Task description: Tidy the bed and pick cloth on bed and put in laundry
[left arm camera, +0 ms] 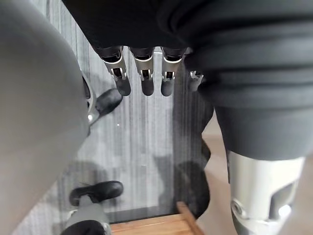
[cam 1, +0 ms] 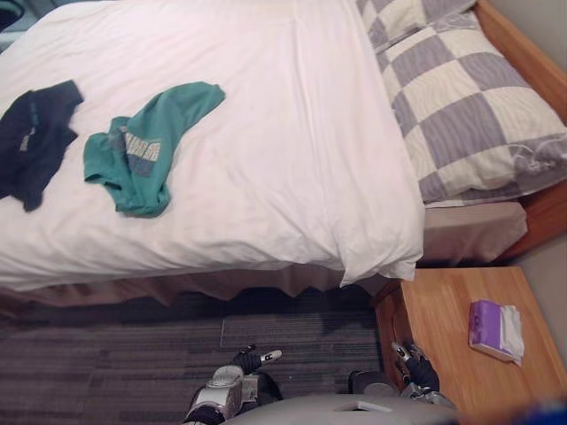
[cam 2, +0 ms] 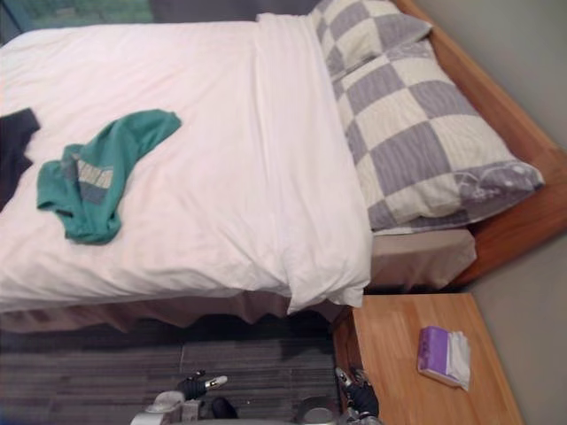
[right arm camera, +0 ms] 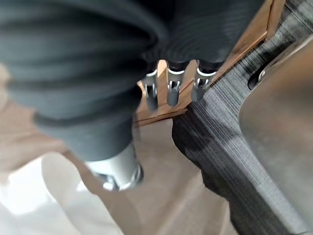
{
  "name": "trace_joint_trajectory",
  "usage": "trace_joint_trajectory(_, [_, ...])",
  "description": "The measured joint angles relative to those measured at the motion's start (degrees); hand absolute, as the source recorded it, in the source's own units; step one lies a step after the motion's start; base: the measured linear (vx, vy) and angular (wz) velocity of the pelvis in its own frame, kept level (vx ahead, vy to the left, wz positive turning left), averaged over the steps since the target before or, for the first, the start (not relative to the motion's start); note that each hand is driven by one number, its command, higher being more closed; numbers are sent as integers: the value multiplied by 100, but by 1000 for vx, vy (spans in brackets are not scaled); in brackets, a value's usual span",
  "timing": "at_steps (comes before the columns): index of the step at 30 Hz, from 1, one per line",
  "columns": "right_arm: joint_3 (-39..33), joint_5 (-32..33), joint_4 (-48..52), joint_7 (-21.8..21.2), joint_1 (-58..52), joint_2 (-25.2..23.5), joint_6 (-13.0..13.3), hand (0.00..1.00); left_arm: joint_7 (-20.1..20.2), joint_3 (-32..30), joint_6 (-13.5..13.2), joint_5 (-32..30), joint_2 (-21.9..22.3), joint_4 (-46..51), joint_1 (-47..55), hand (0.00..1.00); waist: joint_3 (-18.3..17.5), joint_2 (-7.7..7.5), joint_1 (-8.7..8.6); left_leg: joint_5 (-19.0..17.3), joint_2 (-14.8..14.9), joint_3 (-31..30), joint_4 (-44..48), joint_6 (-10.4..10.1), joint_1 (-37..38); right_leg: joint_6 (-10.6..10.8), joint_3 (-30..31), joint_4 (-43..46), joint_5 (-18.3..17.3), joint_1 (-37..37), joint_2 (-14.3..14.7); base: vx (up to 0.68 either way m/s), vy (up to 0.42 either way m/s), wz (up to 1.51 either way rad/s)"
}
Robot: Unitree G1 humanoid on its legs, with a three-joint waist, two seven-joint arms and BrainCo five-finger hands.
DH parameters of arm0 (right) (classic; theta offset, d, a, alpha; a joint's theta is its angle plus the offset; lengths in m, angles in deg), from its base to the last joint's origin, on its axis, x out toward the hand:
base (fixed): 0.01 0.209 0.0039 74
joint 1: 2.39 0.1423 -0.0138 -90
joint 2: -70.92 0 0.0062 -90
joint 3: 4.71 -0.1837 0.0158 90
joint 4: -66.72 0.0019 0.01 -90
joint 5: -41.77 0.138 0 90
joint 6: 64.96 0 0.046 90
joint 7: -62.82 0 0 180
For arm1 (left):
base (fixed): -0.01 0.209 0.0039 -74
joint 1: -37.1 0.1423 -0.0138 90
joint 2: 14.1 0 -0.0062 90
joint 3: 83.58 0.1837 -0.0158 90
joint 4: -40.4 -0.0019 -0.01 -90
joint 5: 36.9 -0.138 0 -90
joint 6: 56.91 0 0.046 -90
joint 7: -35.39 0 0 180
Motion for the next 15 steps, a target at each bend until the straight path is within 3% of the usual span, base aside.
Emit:
trace_joint_trajectory(2, [-67, -235, -73, -52, 11, 114, -74, 0, -283, -95, -54, 579, 11, 71, -2, 0, 73, 79, 36, -582, 418, -53, 1393, -115, -353, -40, 0, 72, -64, 86, 2, -18, -73, -35])
trace_joint_trajectory(3, [-66, -477, -70, -4, 11, 203, -133, 0, -471, -375, -229, 936, 68, 225, 64, 0, 158, 160, 66, -893, 820, -368, 2816, -210, -798, -5, -9, 315, -356, 83, -30, -57, -39, -25])
trace_joint_trajectory(5, [-70, -710, -87, 91, -10, 408, -180, 0, -506, -505, -392, 976, 116, 302, 112, 0, 178, 339, 51, -880, 1085, -888, 3846, -203, -1296, -3, 0, 684, -542, -2, -64, -58, 68, -5])
trace_joint_trajectory(6, [-84, -786, -112, 133, -40, 468, -209, 0, -501, -524, -489, 967, 113, 299, 195, 0, 186, 397, 39, -881, 1012, -955, 3873, -200, -1339, 70, 17, 733, -539, -26, -159, -29, 143, 4])
trace_joint_trajectory(8, [-159, -808, -125, 117, -22, 450, -210, 0, -489, -598, -620, 969, 90, 255, 270, 0, 194, 365, 39, -1007, 850, -1039, 3758, -102, -1341, 115, 22, 694, -491, -144, -373, -24, 146, -2])
trace_joint_trajectory(9, [-304, -835, -149, 87, 13, 444, -207, 0, -461, -671, -721, 979, 61, 221, 331, 0, 190, 348, 30, -1167, 902, -1243, 3541, -14, -1381, 208, 26, 688, -412, -212, -487, 7, 200, 10])
trace_joint_trajectory(11, [-502, -994, -208, 16, 21, 454, -154, 0, -413, -679, -900, 978, 16, 201, 348, 0, 219, 261, -2, -1162, 1079, -1768, 2921, -30, -1362, 310, 25, 679, -359, -267, -776, 38, 249, 31])
trace_joint_trajectory(12, [-606, -1068, -305, -30, 63, 497, -91, 0, -351, -678, -1042, 976, -27, 211, 353, 0, 263, 165, 2, -1055, 1192, -2223, 2526, -81, -1387, 409, 27, 673, -339, -261, -1022, 58, 372, 41])
trace_joint_trajectory(13, [-682, -1087, -428, -112, 141, 541, -12, 0, -251, -666, -1170, 972, -92, 269, 383, 0, 286, 68, 31, -890, 1262, -2720, 2211, -96, -1415, 661, 30, 638, -314, -245, -1278, 81, 537, 37])
trace_joint_trajectory(15, [-745, -1087, -569, -180, 228, 641, 92, 0, -146, -639, -1321, 957, -106, 314, 413, 0, 281, 77, 60, -737, 1363, -3245, 2003, -113, -1423, 847, 13, 509, -253, -216, -1503, 96, 583, 13])
